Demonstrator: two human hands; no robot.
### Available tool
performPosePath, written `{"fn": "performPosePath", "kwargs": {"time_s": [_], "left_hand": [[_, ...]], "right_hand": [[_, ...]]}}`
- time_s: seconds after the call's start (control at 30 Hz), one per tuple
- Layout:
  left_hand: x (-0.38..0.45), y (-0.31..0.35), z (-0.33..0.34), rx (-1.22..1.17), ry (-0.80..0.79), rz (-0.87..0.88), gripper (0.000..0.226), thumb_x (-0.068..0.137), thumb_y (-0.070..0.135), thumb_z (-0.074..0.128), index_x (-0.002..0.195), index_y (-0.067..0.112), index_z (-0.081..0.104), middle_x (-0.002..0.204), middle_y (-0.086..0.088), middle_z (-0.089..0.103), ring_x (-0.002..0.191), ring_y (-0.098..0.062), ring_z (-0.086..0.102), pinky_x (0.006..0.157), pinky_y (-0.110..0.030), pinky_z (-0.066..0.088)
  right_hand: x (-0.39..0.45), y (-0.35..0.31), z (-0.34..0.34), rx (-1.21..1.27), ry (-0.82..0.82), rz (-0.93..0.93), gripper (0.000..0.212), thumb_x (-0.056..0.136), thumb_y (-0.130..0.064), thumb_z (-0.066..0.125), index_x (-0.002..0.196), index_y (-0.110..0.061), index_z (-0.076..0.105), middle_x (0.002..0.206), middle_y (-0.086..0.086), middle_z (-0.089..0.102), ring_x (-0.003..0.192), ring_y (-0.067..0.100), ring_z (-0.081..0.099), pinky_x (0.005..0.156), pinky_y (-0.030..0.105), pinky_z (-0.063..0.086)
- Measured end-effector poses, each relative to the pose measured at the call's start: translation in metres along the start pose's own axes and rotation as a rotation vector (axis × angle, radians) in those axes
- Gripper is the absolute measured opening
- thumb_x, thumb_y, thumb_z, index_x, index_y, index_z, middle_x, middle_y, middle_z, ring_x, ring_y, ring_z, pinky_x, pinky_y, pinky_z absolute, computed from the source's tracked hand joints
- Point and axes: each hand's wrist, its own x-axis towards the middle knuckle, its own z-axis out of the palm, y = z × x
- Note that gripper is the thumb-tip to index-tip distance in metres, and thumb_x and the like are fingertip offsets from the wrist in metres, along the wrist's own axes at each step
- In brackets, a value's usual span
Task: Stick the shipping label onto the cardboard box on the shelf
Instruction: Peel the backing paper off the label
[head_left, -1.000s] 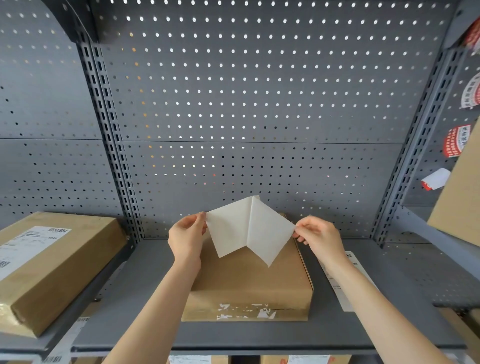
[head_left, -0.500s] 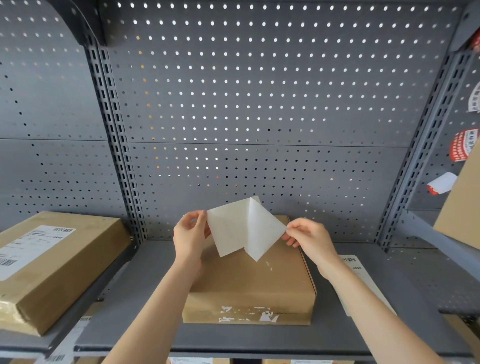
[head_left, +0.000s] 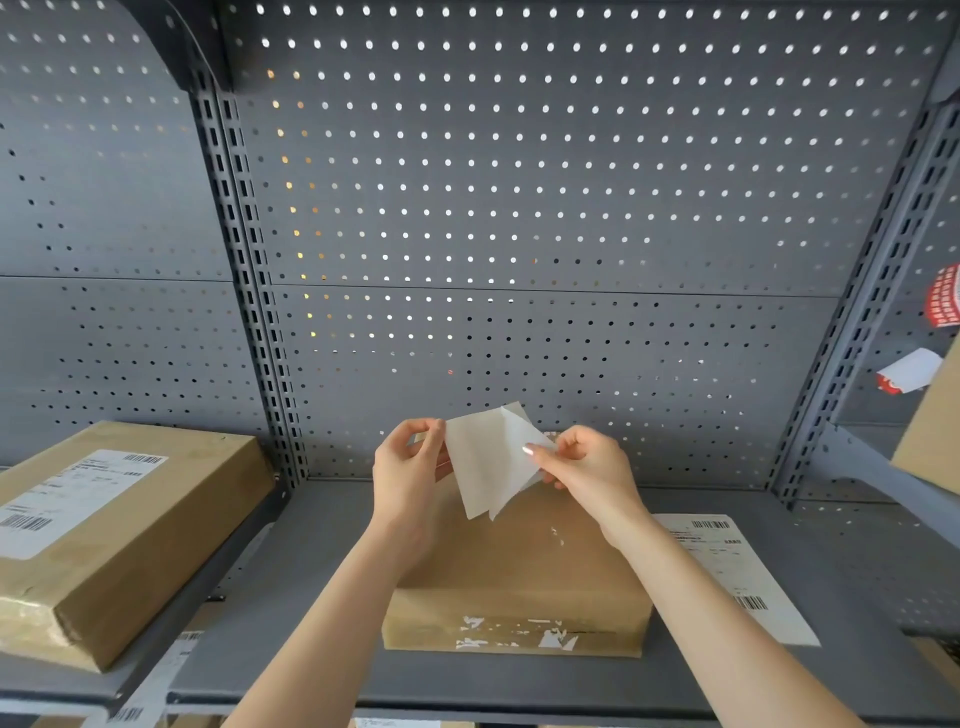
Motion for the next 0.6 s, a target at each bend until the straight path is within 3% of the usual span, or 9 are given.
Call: {"fn": "performPosePath", "kwargs": {"time_s": [0.1, 0.23, 0.4, 0.6], "left_hand": [[0.003, -0.002, -0.002, 0.003, 0.010, 0.001, 0.016, 0.093, 0.021, 0.056, 0.096, 0.006, 0.063, 0.087, -0.006, 0.071, 0.073, -0.017, 0.069, 0.068, -0.024, 0.056], [0.012, -0.008, -0.009, 0.013, 0.047, -0.019, 0.016, 0.092, 0.024, 0.056, 0.095, 0.009, 0.063, 0.091, -0.009, 0.072, 0.077, -0.021, 0.070, 0.074, -0.031, 0.056], [0.019, -0.013, -0.014, 0.006, 0.108, -0.038, 0.015, 0.092, 0.026, 0.056, 0.093, 0.012, 0.064, 0.094, -0.010, 0.071, 0.080, -0.023, 0.070, 0.077, -0.034, 0.056], [0.022, -0.014, -0.015, 0.012, 0.155, -0.040, 0.013, 0.092, 0.025, 0.056, 0.092, 0.014, 0.064, 0.092, -0.007, 0.070, 0.075, -0.018, 0.068, 0.077, -0.034, 0.056]], "right_hand": [[0.001, -0.001, 0.003, -0.005, 0.023, 0.005, 0.020, 0.075, -0.020, 0.070, 0.069, -0.012, 0.052, 0.076, 0.005, 0.073, 0.071, 0.020, 0.068, 0.075, 0.041, 0.055], [0.004, 0.005, -0.002, 0.005, 0.064, 0.009, 0.020, 0.075, -0.012, 0.067, 0.068, -0.015, 0.049, 0.077, 0.006, 0.072, 0.071, 0.025, 0.070, 0.077, 0.043, 0.055], [0.006, 0.012, -0.009, 0.046, 0.087, 0.021, 0.010, 0.077, -0.008, 0.064, 0.082, -0.016, 0.061, 0.078, 0.000, 0.073, 0.070, 0.021, 0.071, 0.077, 0.043, 0.059], [0.008, 0.016, -0.012, 0.049, 0.110, 0.013, 0.014, 0.079, -0.006, 0.060, 0.081, -0.017, 0.069, 0.079, -0.001, 0.074, 0.072, 0.021, 0.071, 0.072, 0.034, 0.060]]}}
